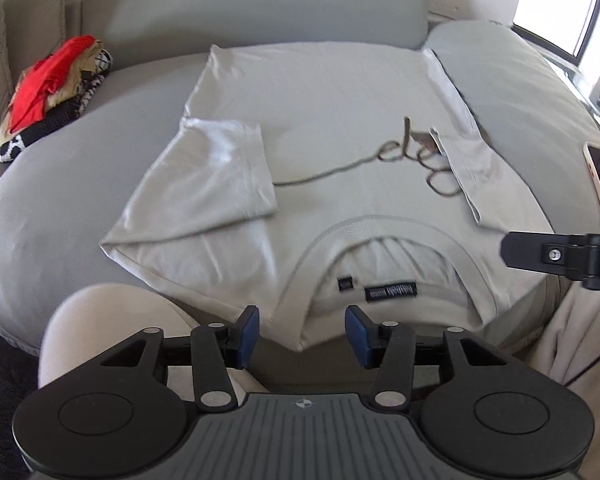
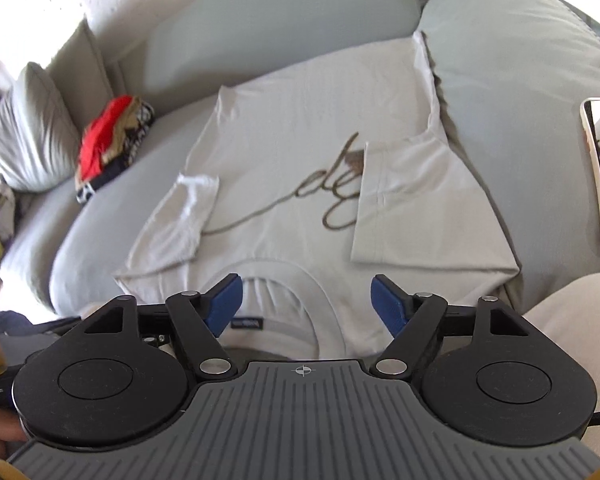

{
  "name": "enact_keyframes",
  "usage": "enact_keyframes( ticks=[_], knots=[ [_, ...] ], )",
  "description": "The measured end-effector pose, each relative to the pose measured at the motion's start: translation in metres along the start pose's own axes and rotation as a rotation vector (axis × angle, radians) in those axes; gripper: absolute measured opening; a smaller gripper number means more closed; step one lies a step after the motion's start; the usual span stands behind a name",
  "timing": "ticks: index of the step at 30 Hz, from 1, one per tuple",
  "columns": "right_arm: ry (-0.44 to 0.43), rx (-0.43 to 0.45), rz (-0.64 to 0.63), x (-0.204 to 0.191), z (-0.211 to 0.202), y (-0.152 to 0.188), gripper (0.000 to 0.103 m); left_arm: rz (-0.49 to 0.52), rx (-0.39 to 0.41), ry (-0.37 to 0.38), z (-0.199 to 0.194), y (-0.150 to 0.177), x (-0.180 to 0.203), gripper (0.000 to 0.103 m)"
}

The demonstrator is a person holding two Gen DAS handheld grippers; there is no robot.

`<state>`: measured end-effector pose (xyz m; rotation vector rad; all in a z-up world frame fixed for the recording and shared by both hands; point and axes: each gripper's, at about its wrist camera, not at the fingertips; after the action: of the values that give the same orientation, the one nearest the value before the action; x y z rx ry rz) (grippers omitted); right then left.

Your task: Fold clothes

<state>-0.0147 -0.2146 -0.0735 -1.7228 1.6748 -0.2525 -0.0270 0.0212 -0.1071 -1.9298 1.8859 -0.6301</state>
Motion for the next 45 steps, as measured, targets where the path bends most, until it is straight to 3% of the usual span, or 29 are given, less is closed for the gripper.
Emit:
enact_keyframes(
  ticks=[7,9,15,21,26,28,31,34,39,43,45],
  knots=[
    [0.002,0.182,0.108,0.009,-0.044,-0.047,0.077,-0.080,0.033,-0.009,-0.023,-0.040,-0.022,0.060],
    [0.009,0.215,0.131,0.014,-0.054,-0.063,0.078,-0.111,0.069,0.021,-0.036,-0.055,-0.032,0.062],
    [0.050,0.258,0.142,0.028,-0.065,-0.116,0.080,-0.172,0.182,0.054,-0.061,-0.104,-0.060,0.064],
    [0.079,0.253,0.150,0.051,-0.037,-0.169,0.083,-0.237,0.241,0.069,-0.057,-0.161,-0.085,0.060],
    [0.095,0.225,0.180,0.081,0.022,-0.220,0.075,-0.238,0.273,0.026,-0.028,-0.213,-0.088,0.058],
    [0.092,0.218,0.173,0.092,0.050,-0.242,0.063,-0.233,0.278,0.005,-0.013,-0.235,-0.089,0.044],
    [0.096,0.170,0.174,0.111,0.108,-0.277,0.053,-0.203,0.295,0.028,0.015,-0.266,-0.081,0.036],
    [0.110,0.109,0.181,0.133,0.170,-0.310,0.048,-0.162,0.284,0.017,0.053,-0.297,-0.074,0.036],
    [0.223,0.032,0.211,0.176,0.260,-0.348,0.045,-0.100,0.166,-0.005,0.144,-0.335,-0.057,0.037],
    [0.245,0.000,0.239,0.203,0.305,-0.362,0.044,-0.099,0.112,-0.026,0.207,-0.345,-0.051,0.051],
    [0.235,-0.016,0.212,0.209,0.322,-0.366,0.032,-0.151,0.112,-0.031,0.224,-0.345,-0.060,0.052]
  ],
)
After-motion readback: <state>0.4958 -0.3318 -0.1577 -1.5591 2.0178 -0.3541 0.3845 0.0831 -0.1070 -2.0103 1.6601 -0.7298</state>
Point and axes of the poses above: each gripper's, at about its wrist camera, not at the fingertips, and z roughly the way its jaws point, x to its right, y to its underside, and after that the axes turned 5 degrees about -z, right-handed
